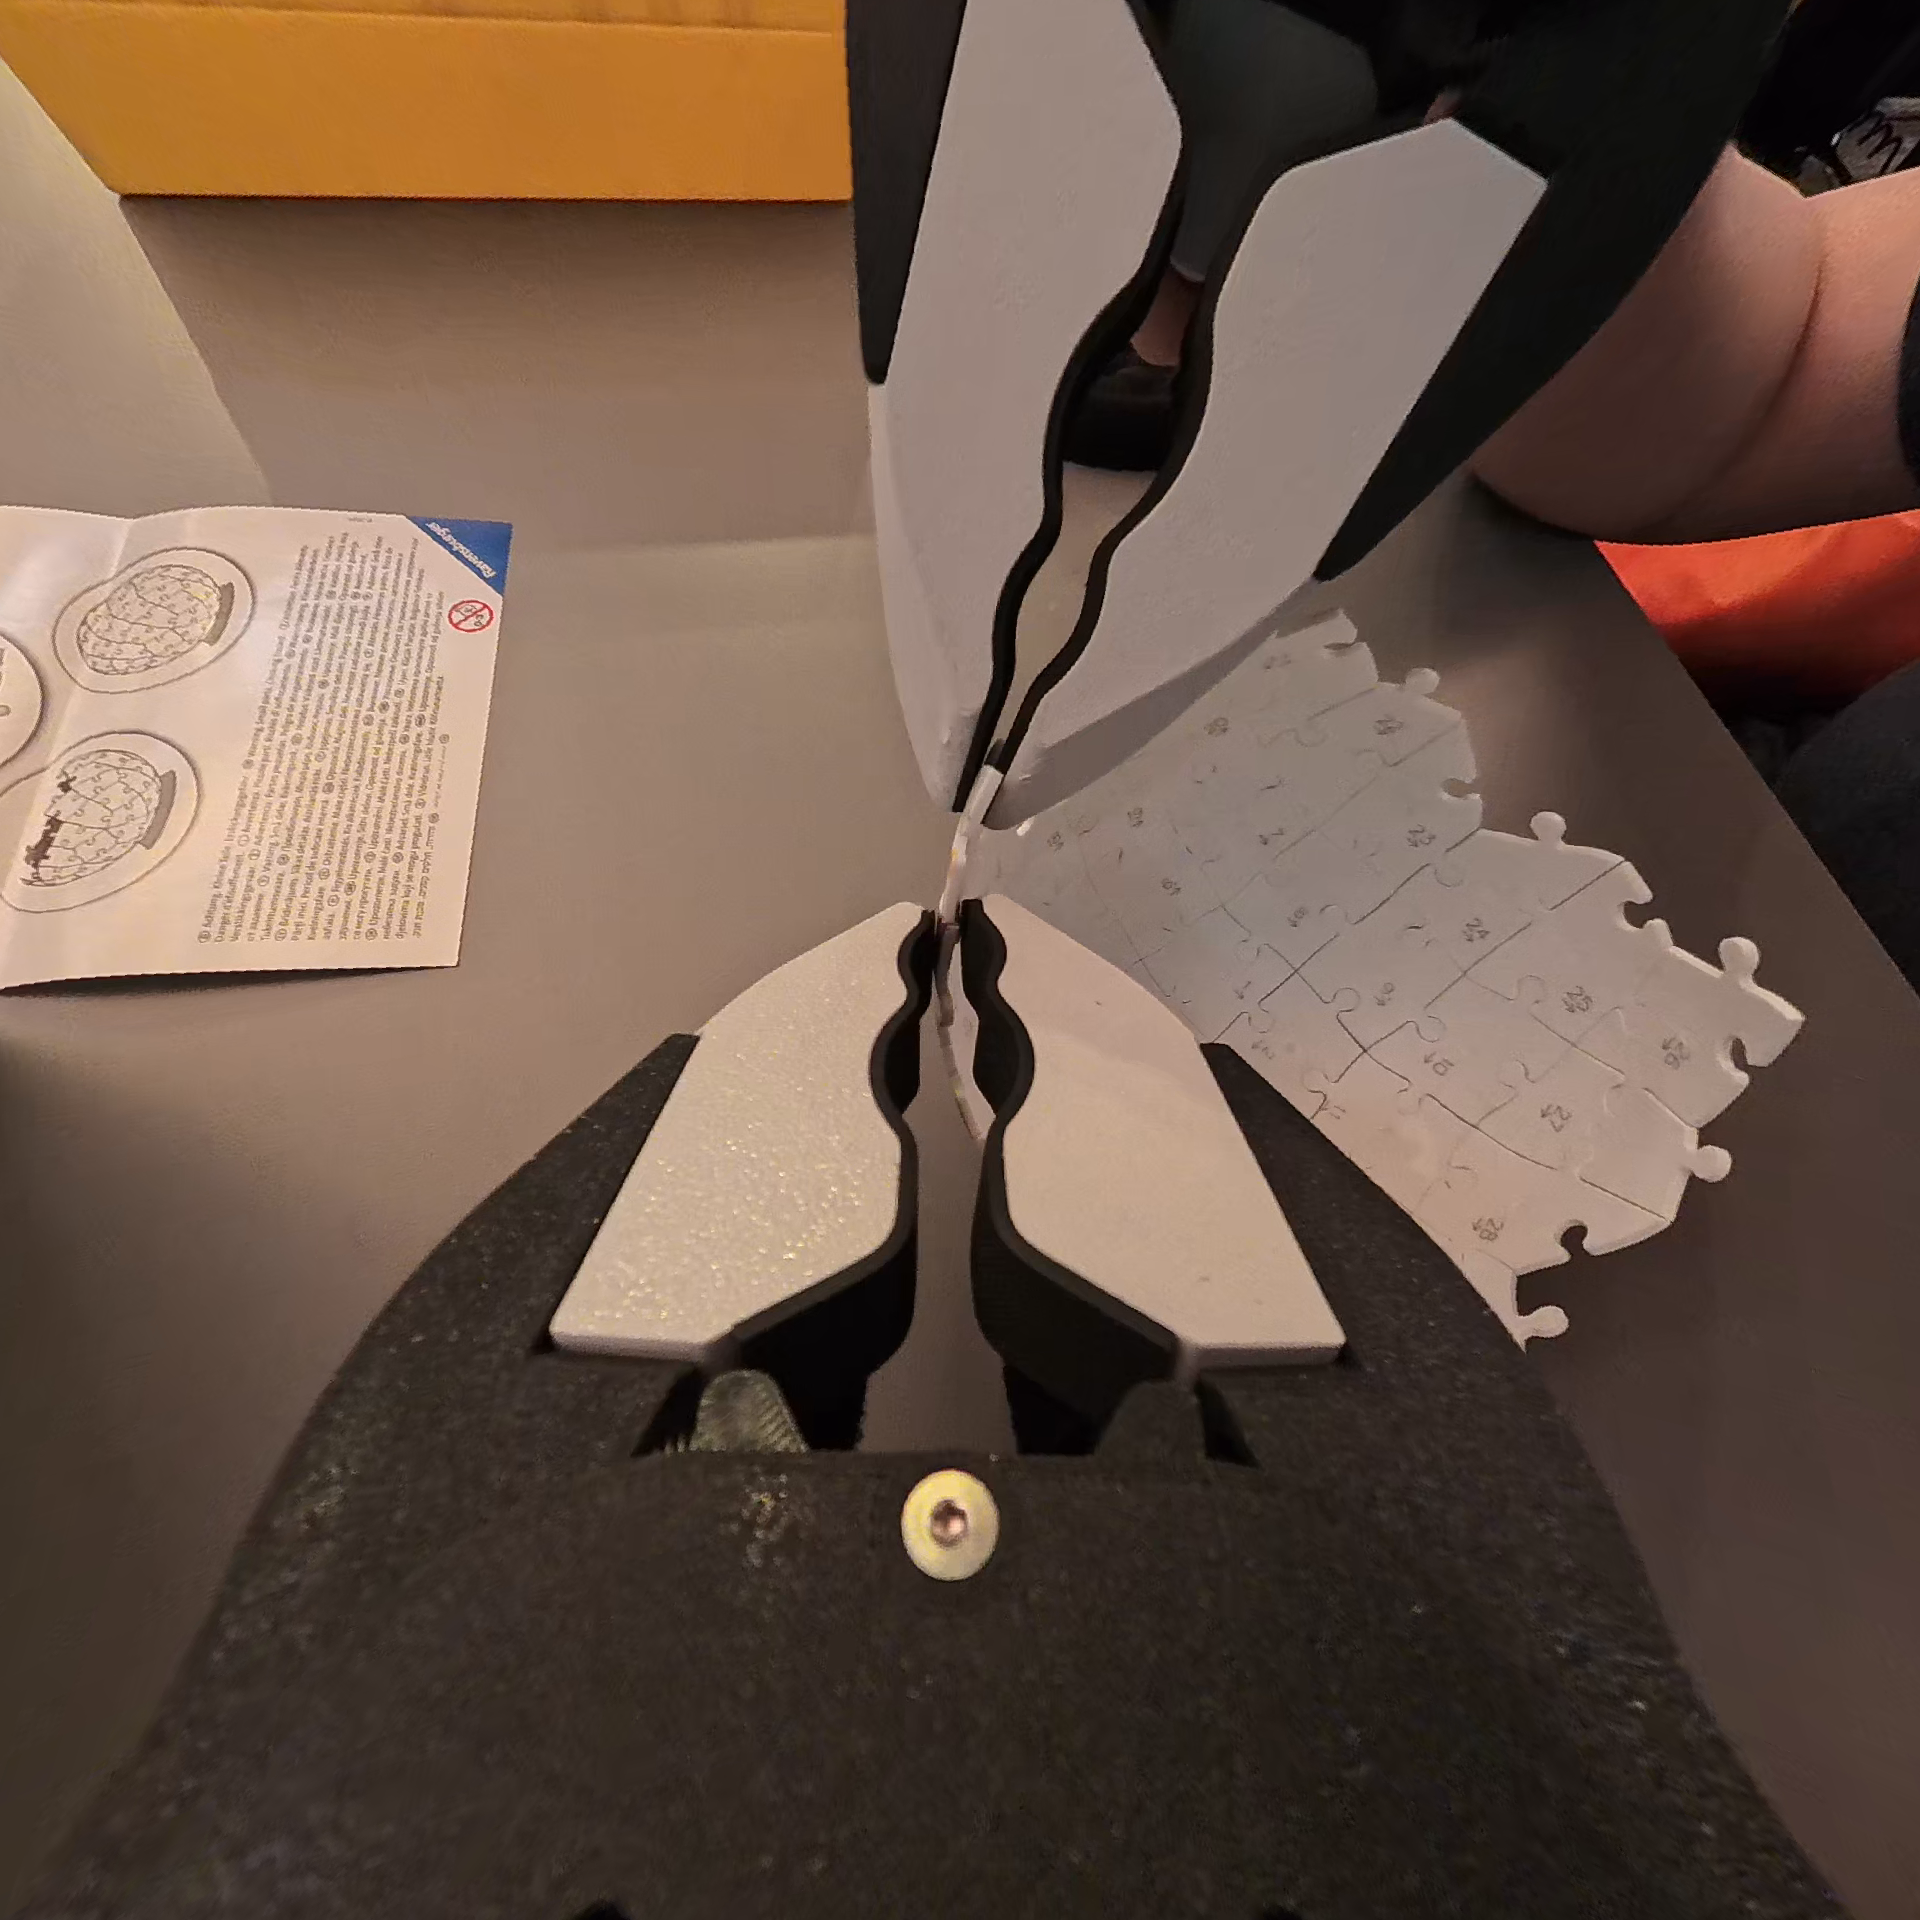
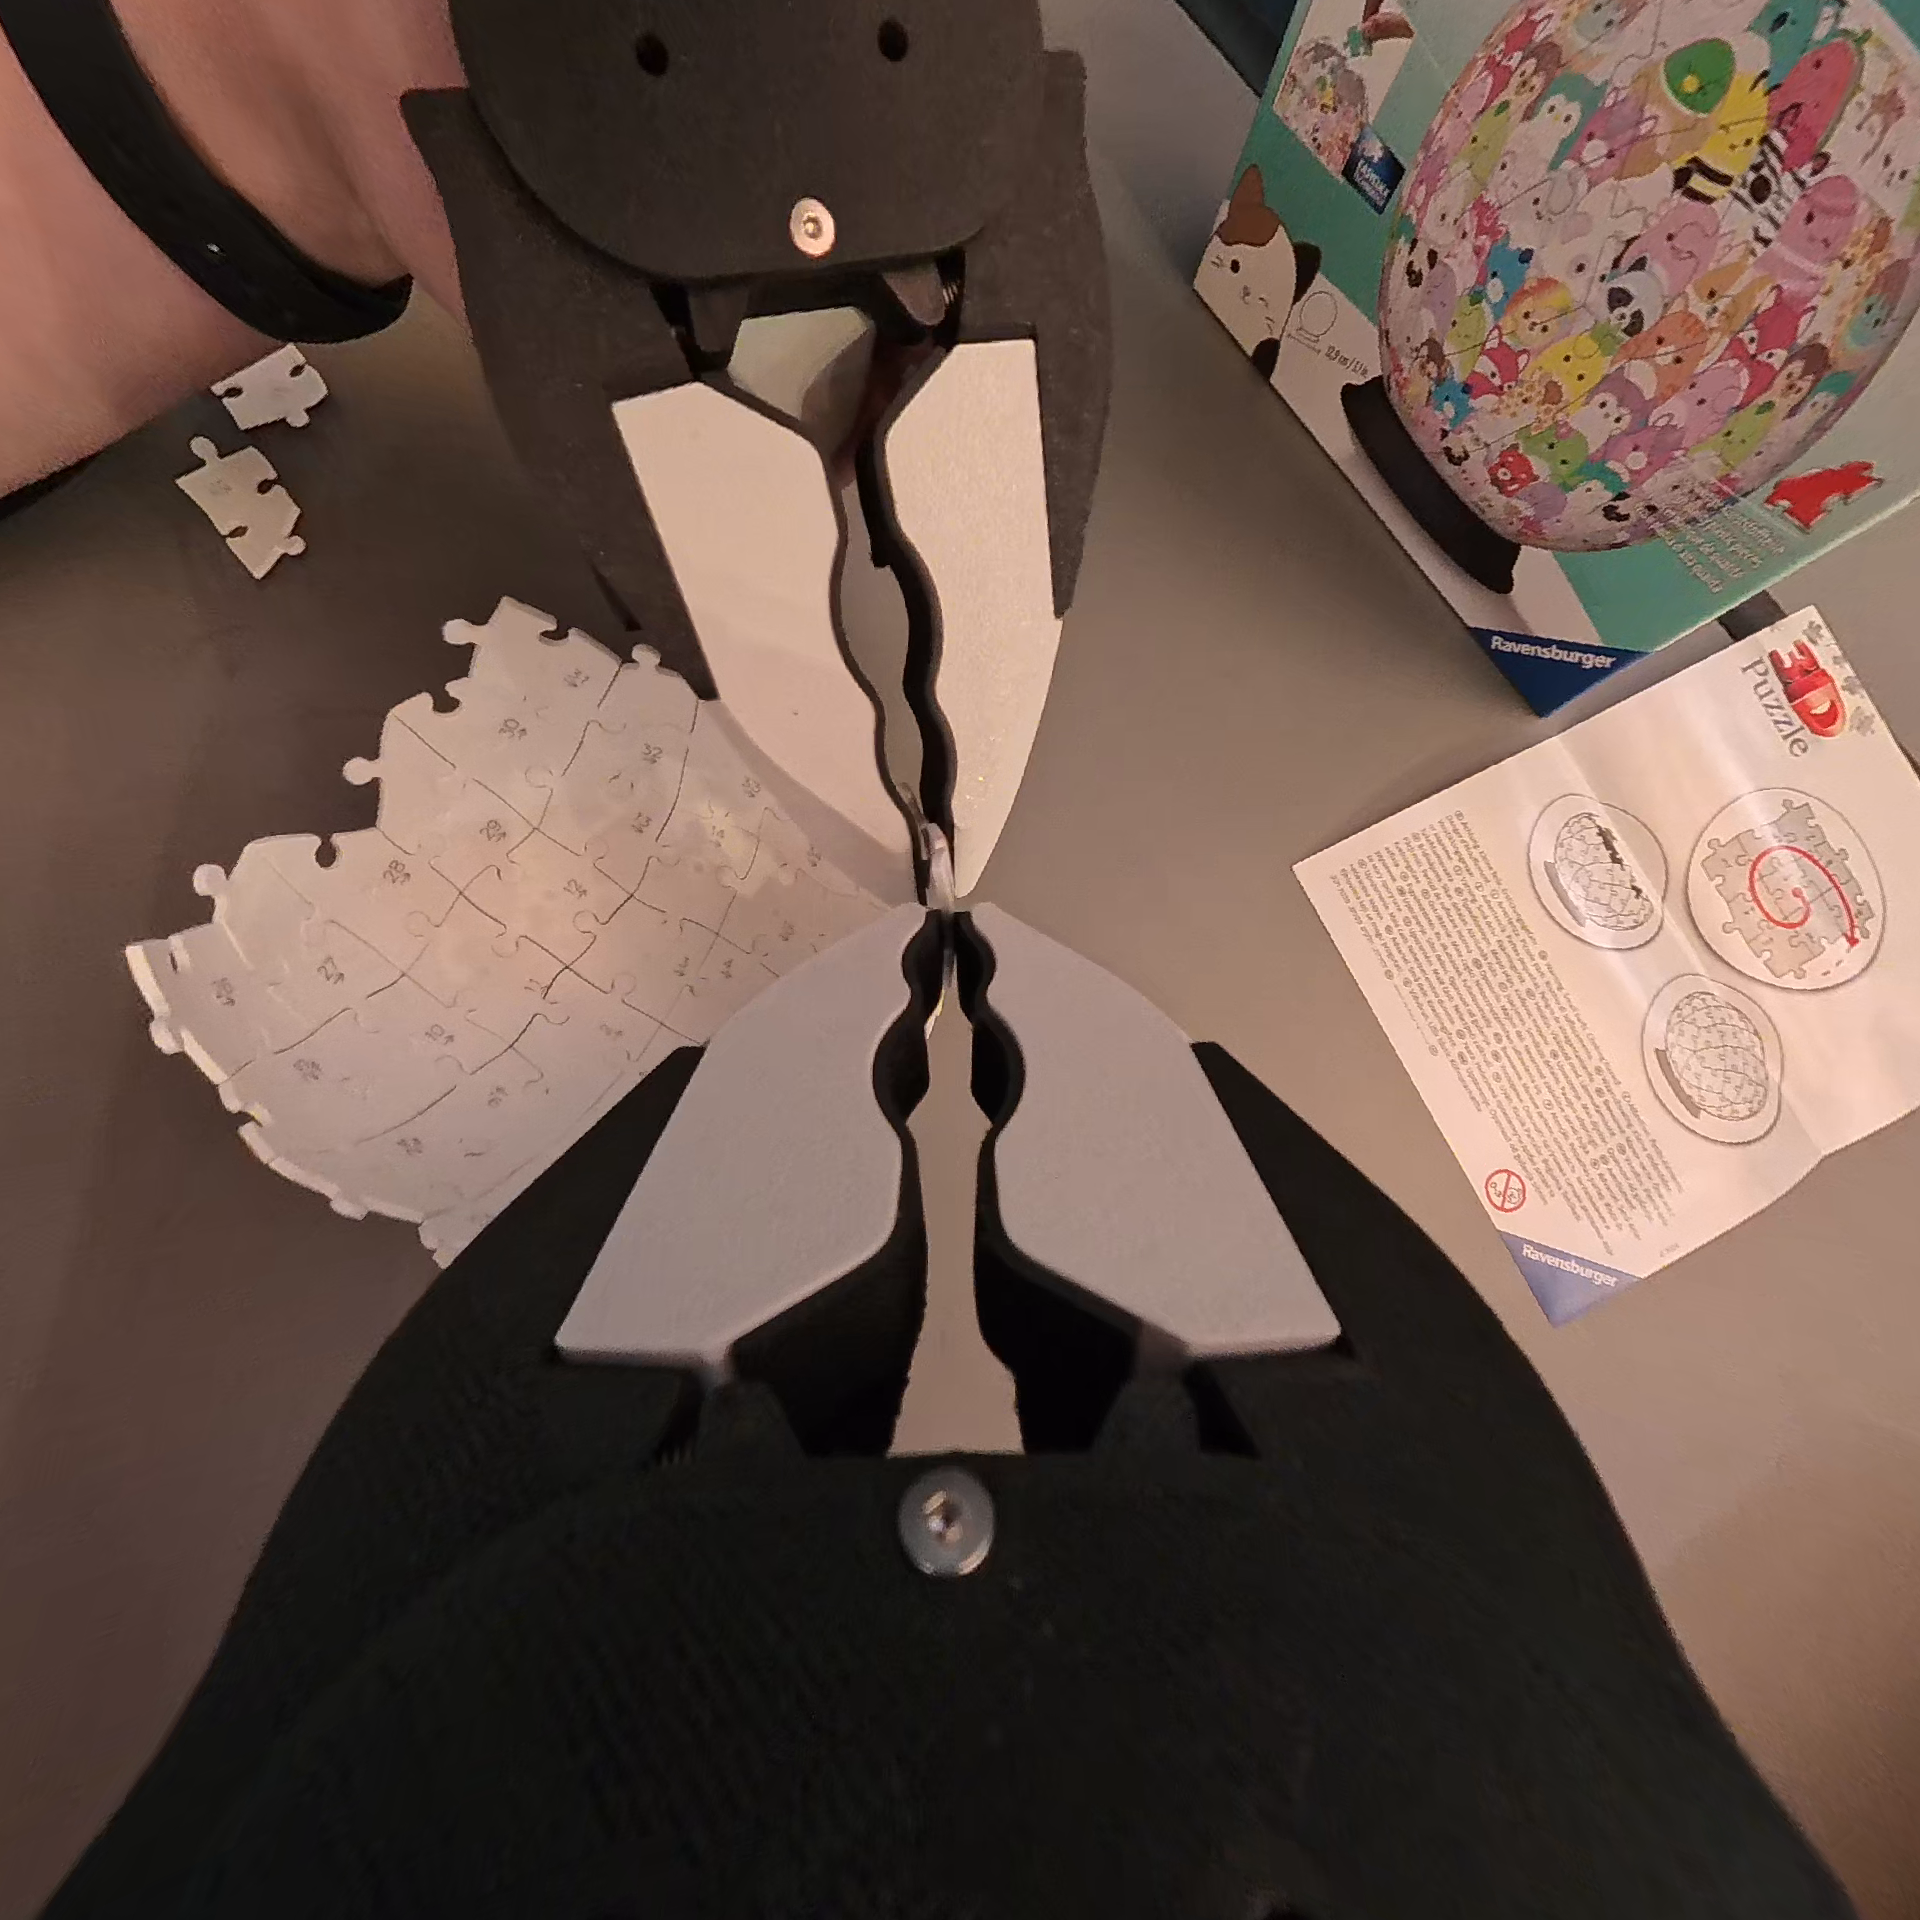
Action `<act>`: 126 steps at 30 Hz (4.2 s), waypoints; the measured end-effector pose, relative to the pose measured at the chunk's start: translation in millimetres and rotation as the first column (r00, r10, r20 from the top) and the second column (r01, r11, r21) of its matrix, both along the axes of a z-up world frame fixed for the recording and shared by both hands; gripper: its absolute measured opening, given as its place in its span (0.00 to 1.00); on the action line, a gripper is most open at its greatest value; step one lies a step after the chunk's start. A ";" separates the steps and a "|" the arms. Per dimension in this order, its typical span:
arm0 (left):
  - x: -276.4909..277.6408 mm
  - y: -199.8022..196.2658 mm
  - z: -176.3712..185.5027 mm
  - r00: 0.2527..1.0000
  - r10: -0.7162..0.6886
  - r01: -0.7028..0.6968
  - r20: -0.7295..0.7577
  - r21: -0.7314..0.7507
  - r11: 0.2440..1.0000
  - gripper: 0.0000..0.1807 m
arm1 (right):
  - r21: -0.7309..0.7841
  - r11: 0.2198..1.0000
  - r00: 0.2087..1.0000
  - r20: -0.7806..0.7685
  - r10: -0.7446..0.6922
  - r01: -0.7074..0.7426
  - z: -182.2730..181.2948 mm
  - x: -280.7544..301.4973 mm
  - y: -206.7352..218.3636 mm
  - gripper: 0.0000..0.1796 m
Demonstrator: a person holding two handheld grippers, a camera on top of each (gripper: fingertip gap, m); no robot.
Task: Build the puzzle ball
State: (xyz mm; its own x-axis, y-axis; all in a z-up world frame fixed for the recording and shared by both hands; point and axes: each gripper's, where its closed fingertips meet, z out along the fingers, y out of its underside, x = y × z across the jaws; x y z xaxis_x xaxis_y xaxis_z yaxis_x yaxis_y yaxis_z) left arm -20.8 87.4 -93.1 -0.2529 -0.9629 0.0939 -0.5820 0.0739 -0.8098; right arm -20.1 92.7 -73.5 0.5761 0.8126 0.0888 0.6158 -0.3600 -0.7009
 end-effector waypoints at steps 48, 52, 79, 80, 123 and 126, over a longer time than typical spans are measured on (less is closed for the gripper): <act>0.4 0.4 -3.3 1.000 -0.001 0.002 -0.023 0.066 0.998 0.01 | -0.161 0.987 1.000 -0.012 0.029 -0.030 -22.9 4.7 -0.7 0.02; 0.0 0.7 -2.6 1.000 0.003 -0.002 -0.023 0.073 0.997 0.01 | -0.144 0.989 0.999 0.003 0.038 -0.037 -22.2 4.3 -0.2 0.02; 0.0 1.0 -4.0 1.000 0.005 -0.003 -0.026 0.078 0.997 0.01 | -0.114 0.991 0.997 -0.036 0.065 -0.068 -20.6 2.6 -0.8 0.07; 0.6 0.6 -4.2 1.000 0.004 -0.001 -0.028 0.081 0.997 0.01 | -0.117 0.991 0.997 -0.034 0.062 -0.066 -21.2 3.1 -0.1 0.07; 1.7 -1.3 -2.7 1.000 0.002 0.001 -0.029 0.078 0.997 0.01 | -0.168 0.983 0.997 -0.025 0.070 -0.073 -22.9 13.2 -7.1 0.05; 0.9 0.0 -3.0 1.000 0.007 -0.005 -0.030 0.079 0.997 0.01 | -0.181 0.980 0.996 -0.048 0.079 -0.086 -23.8 10.4 -7.9 0.02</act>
State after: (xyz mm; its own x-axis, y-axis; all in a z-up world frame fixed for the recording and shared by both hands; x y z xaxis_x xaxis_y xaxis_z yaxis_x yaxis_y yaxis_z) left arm -19.9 87.4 -96.1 -0.2456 -0.9690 0.0252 -0.6063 0.1333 -0.7840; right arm -9.7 84.8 -97.3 0.5065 0.8577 -0.0879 0.6211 -0.4337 -0.6528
